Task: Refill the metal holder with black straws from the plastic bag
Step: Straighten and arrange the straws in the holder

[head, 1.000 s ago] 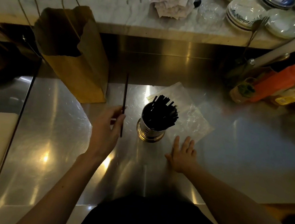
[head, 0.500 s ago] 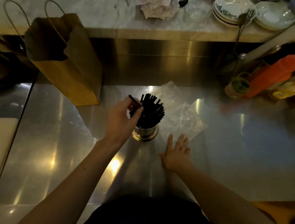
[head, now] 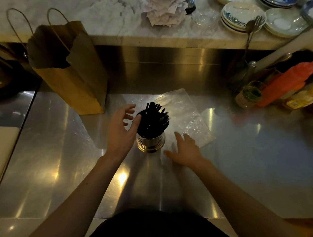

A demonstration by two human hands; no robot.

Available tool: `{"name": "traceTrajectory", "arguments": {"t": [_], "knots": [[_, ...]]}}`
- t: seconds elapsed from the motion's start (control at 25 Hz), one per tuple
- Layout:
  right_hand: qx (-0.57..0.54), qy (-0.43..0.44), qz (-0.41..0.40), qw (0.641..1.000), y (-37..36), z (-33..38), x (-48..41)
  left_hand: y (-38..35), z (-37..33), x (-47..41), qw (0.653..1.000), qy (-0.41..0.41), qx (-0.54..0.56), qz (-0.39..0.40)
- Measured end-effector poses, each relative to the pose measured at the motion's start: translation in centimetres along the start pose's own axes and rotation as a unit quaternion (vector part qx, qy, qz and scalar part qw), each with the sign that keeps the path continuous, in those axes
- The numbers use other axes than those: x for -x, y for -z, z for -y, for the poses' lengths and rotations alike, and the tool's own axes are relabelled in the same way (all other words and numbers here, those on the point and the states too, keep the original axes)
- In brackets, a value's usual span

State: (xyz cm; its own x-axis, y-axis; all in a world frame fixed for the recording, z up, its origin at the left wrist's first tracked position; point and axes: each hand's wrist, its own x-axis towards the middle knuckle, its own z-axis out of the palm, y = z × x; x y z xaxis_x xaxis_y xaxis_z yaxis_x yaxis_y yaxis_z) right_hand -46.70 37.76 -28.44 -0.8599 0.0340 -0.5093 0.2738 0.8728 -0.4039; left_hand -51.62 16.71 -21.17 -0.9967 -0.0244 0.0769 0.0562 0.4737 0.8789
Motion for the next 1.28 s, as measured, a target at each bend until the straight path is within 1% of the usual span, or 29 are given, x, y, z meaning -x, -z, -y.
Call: {"name": "traceTrajectory", "arguments": {"t": [0.08, 0.12, 0.2, 0.28, 0.36, 0.44, 0.56, 0.68, 0.8, 0.92, 1.12, 1.28], "knots": [[-0.151, 0.080, -0.013, 0.985, 2.1, 1.1, 0.3, 0.3, 0.2, 0.4, 0.999, 0.003, 0.025, 0.022], [-0.196, 0.103, -0.017, 0.975, 3.0, 1.8, 0.5, 0.4, 0.6, 0.6, 0.998, 0.008, 0.034, 0.051], [-0.235, 0.124, -0.012, 0.964, 4.2, 2.8, 0.6, 0.2, 1.8, 0.6, 0.991, 0.021, 0.031, 0.132], [-0.236, 0.136, -0.004, 0.962, 4.9, 3.4, 0.2, 0.0, 3.5, 0.2, 0.979, 0.026, -0.018, 0.201], [-0.223, 0.145, 0.017, 0.964, 5.4, 3.7, -0.3, 0.1, 4.7, -0.4, 0.969, 0.032, -0.046, 0.241], [-0.215, 0.161, 0.042, 0.962, 5.7, 4.2, -0.9, 0.4, 4.9, -1.0, 0.965, 0.042, -0.039, 0.257], [-0.212, 0.182, 0.077, 0.957, 6.0, 5.1, -1.5, 0.7, 4.0, -2.4, 0.959, 0.028, -0.035, 0.279], [-0.227, 0.191, 0.096, 0.950, 6.2, 5.8, -2.2, 0.7, 3.6, -3.4, 0.950, 0.023, -0.008, 0.312], [-0.221, 0.202, 0.105, 0.948, 6.5, 6.1, -2.5, 0.6, 3.7, -4.1, 0.946, 0.016, -0.046, 0.320], [-0.187, 0.204, 0.108, 0.955, 6.6, 6.2, -2.9, 0.4, 3.3, -4.0, 0.946, 0.003, -0.067, 0.317], [-0.177, 0.192, 0.080, 0.962, 7.0, 6.0, -2.9, -0.1, 2.8, -3.3, 0.950, 0.018, -0.039, 0.309], [-0.209, 0.186, 0.042, 0.959, 6.9, 6.2, -2.3, -0.6, 2.3, -2.6, 0.966, 0.027, 0.006, 0.256]]}}
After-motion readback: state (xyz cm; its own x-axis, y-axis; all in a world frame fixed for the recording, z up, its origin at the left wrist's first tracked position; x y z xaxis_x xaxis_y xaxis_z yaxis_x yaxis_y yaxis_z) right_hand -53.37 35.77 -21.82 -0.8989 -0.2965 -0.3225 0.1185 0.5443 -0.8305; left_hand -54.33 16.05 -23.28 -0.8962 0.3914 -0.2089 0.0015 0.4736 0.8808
